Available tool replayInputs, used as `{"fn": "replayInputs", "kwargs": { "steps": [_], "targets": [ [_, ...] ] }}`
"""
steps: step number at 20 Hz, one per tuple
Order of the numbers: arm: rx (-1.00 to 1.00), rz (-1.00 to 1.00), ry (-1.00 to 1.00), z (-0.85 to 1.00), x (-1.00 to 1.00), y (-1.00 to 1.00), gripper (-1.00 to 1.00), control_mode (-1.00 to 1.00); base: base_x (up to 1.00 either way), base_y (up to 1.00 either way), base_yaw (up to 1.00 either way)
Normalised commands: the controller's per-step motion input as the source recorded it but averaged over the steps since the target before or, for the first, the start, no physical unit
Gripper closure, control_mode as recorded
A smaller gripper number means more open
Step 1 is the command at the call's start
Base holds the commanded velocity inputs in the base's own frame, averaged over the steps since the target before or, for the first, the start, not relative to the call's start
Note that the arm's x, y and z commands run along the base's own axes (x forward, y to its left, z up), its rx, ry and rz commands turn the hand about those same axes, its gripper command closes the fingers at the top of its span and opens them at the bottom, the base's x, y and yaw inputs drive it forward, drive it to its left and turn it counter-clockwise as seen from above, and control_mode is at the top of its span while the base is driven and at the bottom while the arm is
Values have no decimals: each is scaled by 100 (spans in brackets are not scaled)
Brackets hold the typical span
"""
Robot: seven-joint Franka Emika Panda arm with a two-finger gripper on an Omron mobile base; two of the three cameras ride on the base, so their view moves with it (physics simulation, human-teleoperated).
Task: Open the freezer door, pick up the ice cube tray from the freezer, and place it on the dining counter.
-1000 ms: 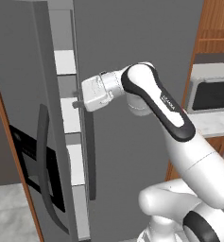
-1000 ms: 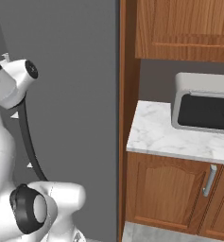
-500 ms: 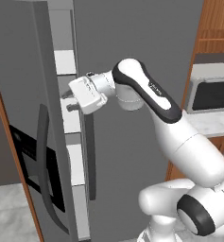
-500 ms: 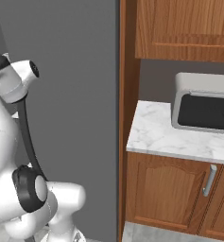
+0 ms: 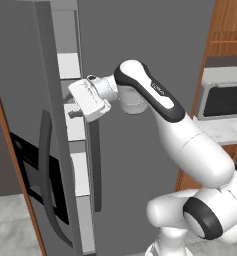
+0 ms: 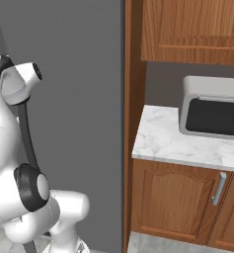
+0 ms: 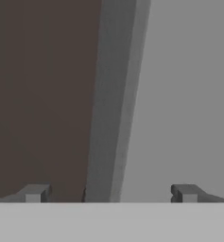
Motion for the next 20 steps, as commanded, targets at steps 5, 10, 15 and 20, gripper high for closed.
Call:
{"fn": "replayInputs", "kwargs": {
  "steps": [5, 10, 15, 20],
  "targets": [
    [1, 0, -1, 0, 9, 10, -100, -100, 0, 0, 0],
    [0, 0, 0, 0, 2, 30, -100, -100, 0, 0, 0],
    [0, 0, 0, 0, 8, 36, -100, -100, 0, 0, 0],
    [0, 0, 0, 0, 10, 30, -100, -100, 0, 0, 0]
  ]
}}
